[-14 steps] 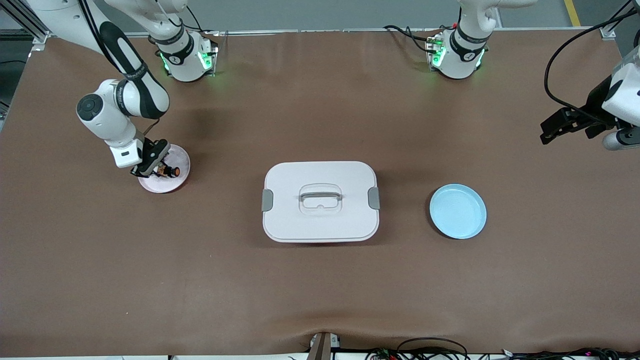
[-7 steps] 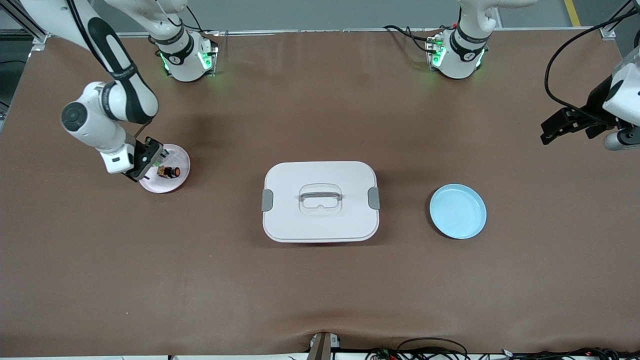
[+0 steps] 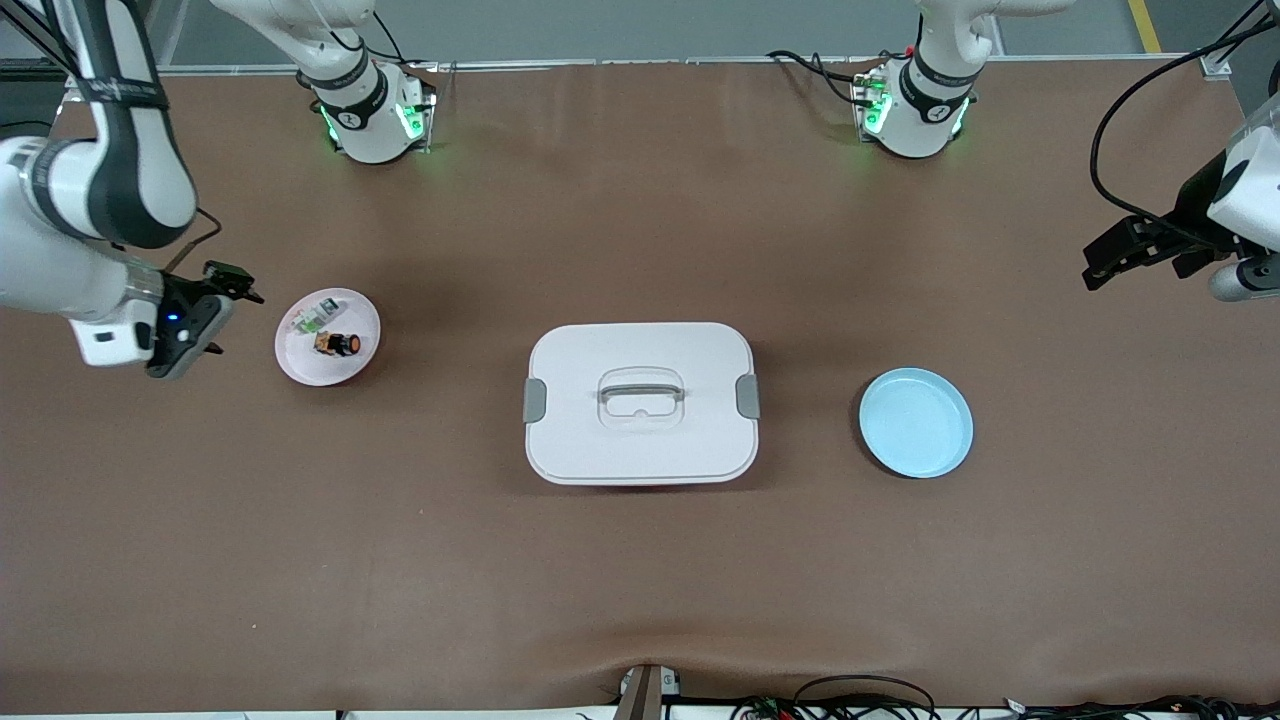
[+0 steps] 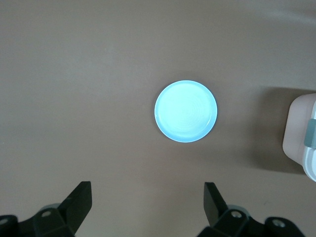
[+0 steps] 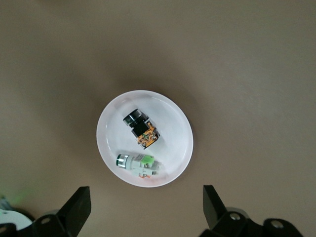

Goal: Transfer orange switch to right arm and place

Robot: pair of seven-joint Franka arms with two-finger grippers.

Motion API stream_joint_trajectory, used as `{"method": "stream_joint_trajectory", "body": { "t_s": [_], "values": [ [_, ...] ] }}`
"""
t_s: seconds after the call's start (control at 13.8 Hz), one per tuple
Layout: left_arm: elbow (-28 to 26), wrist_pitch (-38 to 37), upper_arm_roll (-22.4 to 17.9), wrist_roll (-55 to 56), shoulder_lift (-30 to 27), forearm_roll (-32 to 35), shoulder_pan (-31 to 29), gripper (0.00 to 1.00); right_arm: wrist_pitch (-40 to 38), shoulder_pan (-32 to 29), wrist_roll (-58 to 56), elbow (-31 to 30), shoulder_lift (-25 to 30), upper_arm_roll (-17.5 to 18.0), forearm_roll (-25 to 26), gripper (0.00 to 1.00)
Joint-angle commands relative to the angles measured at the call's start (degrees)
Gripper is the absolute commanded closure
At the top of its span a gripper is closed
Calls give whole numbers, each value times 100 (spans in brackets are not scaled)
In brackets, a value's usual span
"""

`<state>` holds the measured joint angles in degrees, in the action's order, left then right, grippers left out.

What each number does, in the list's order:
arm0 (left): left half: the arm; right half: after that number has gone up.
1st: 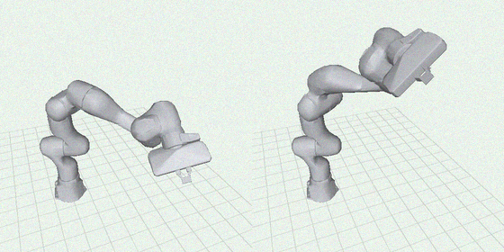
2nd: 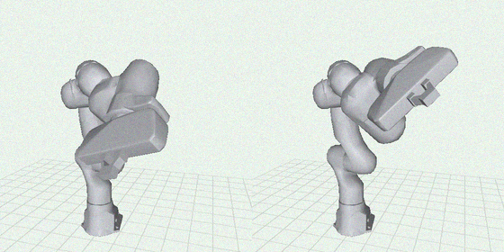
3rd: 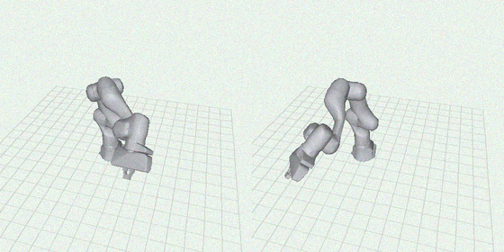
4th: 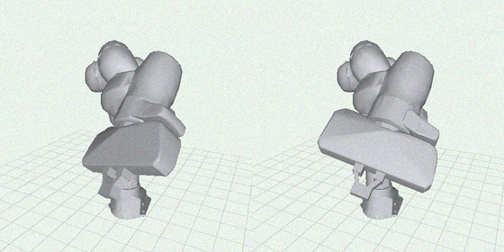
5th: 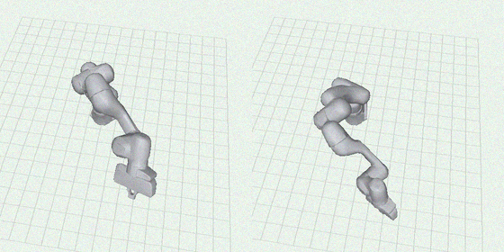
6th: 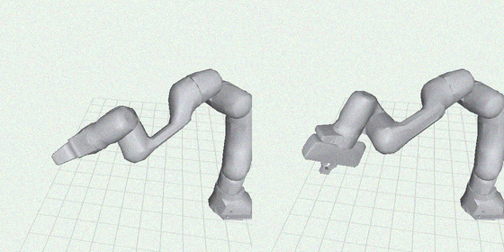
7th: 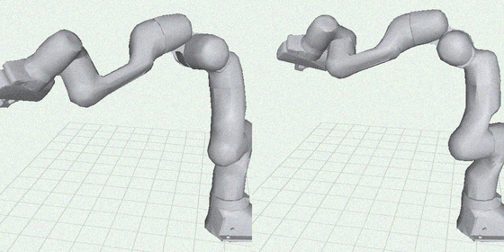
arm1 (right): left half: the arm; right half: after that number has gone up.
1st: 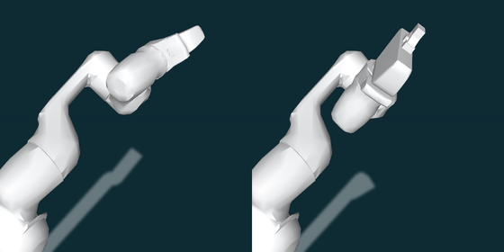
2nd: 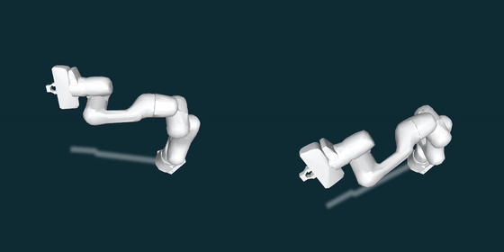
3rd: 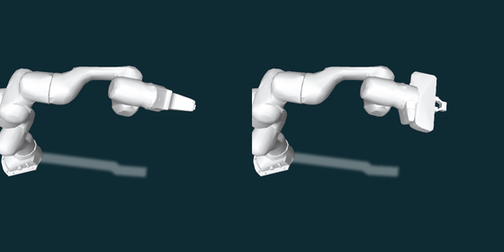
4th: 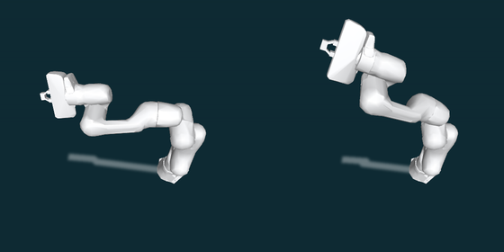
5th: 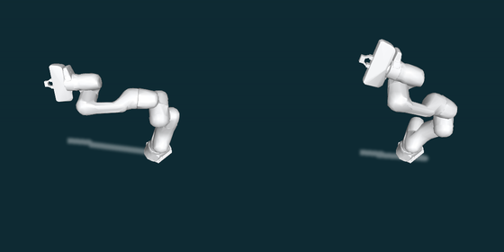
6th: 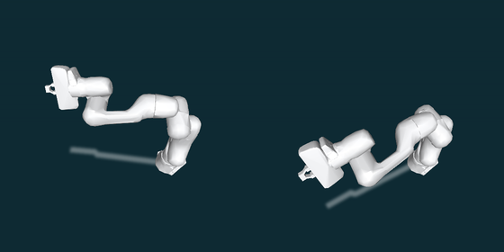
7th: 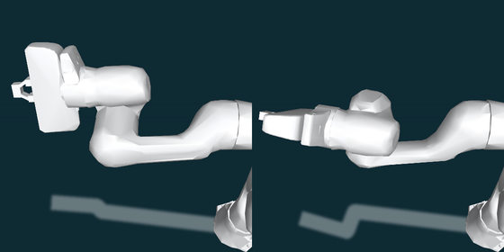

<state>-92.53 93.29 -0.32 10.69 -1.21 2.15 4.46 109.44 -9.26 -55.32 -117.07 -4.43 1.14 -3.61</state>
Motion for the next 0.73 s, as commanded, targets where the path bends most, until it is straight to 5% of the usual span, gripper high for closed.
{"method": "stream_joint_trajectory", "body": {
  "t_s": [0.0,0.36,0.65],
  "values": [
    [-11,57,24,21,-29,-4,-24,0,-519,-76,976,622,-120,71,62,0],
    [-11,49,24,21,-38,5,-24,0,-1423,196,3507,1842,-207,115,289,0],
    [-11,5,24,21,-38,5,-24,0,-2041,127,3871,2959,-340,71,282,0]
  ]
}}
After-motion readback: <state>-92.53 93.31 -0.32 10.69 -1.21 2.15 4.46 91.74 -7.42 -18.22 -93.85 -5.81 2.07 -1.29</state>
